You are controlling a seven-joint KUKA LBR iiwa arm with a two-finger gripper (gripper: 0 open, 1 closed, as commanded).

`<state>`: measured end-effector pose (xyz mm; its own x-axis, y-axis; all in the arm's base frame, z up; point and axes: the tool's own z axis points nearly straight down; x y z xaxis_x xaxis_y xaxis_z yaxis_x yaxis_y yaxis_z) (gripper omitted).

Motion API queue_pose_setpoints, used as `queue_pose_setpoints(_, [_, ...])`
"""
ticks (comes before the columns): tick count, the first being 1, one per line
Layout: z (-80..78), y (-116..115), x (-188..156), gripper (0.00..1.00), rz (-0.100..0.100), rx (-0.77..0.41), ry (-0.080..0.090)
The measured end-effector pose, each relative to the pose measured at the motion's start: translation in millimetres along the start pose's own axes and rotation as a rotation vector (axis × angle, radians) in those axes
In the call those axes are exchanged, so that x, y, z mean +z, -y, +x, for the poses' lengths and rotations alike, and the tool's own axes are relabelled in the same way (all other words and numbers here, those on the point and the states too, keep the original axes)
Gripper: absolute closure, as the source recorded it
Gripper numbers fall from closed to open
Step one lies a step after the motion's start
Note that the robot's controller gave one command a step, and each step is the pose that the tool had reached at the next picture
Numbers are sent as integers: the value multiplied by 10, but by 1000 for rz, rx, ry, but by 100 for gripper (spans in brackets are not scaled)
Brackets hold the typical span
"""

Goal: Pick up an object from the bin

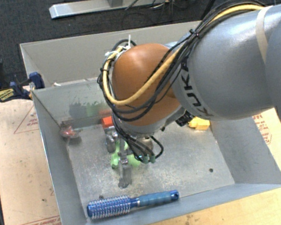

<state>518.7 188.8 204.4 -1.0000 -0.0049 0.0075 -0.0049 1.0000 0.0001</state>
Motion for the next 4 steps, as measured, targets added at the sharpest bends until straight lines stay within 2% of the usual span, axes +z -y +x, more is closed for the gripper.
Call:
queue_pose_setpoints(1, [328,-109,1318,0,-4,-105,19])
queue_pose_setpoints(2, [357,-101,1312,100,-1,-106,6])
queue_pose_setpoints(3, [214,-313,112,100,-3,-142,16])
queue_pose_setpoints(4, [394,-380,-681,100,-1,-357,12])
